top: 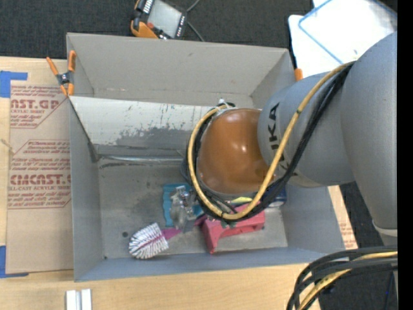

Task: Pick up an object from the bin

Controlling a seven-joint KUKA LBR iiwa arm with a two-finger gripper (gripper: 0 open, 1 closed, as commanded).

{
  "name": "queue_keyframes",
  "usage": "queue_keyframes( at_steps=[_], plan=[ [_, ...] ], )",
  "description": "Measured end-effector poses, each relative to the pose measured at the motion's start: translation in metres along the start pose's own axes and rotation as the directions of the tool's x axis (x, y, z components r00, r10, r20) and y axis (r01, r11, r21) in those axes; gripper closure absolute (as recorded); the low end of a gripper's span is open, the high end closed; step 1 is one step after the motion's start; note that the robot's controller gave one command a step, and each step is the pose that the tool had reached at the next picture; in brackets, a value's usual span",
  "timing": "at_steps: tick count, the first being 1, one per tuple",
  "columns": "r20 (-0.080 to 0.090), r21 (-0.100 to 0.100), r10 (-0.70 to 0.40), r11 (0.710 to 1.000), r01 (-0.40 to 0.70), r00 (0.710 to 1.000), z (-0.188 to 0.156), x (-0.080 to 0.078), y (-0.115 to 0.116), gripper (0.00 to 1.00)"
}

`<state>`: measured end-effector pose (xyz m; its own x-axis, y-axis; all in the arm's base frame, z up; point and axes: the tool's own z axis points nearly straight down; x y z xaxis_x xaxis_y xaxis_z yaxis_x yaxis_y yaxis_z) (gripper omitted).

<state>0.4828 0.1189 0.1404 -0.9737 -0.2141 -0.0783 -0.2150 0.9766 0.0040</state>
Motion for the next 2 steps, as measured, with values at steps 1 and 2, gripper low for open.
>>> queue_keyframes(
  at_steps=[1, 2],
  plan=[
    [0.000, 0.000, 0.000, 1.000, 0.000, 1.000, 0.000, 0.000, 0.000, 1.00],
    [0.001, 0.000, -0.117, 0.993, 0.117, 0.993, -0.034, -0.013, 0.009, 1.00]
  ],
)
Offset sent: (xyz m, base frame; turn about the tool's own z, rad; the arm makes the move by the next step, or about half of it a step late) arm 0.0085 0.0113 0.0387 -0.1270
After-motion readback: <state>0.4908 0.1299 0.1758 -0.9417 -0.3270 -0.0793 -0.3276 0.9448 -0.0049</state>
